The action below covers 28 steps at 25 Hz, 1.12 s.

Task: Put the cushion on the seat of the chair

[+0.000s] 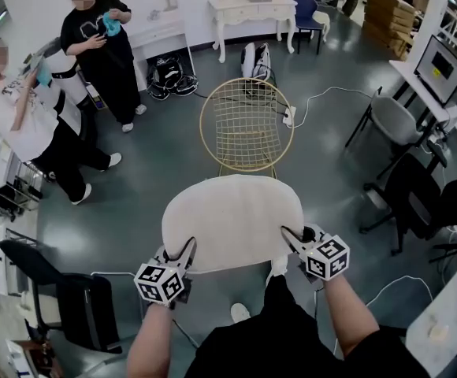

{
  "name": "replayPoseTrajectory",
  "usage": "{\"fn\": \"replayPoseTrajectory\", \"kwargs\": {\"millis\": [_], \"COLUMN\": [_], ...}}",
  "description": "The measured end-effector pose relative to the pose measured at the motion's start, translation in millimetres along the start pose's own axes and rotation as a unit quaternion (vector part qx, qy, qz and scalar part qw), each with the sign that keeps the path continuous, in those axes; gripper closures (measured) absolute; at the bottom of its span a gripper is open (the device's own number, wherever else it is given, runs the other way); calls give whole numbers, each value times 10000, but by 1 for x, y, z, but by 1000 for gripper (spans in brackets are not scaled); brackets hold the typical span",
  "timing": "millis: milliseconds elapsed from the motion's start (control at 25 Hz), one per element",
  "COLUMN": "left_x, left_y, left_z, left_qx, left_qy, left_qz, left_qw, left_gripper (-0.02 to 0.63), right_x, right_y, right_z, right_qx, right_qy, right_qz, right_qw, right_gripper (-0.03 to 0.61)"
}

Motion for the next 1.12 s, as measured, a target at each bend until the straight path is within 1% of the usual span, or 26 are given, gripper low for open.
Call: {"fn": "replayPoseTrajectory", "kwargs": {"millis": [240, 640, 1120], "left_x": [-2, 1, 2], "left_y": [18, 67, 117], "left_z": [63, 159, 246], "left_qx": [65, 164, 237], "left_qy": [72, 135, 203], "left_qz": [-56, -176, -181], "left_qw": [9999, 9996, 9993], "left_gripper": [515, 515, 512], "right_x": [-66, -167, -258], "right_y": [10, 46, 82], "right_z": [19, 49, 70], "right_qx": [46, 155, 145], "right_qy": [70, 144, 148], "right_qz": [59, 197, 333], "right_qw": [9999, 9996, 9992], "right_gripper": [502, 503, 503]}}
Point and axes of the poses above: the fingertips, and each gripper's own axes: z forward along the fingers, x to its left, y out of its top, the point moved 7 cm from there along -z, backward along the fingers, and after that the axes turned 7 degrees about x, right-handed, at the moved point
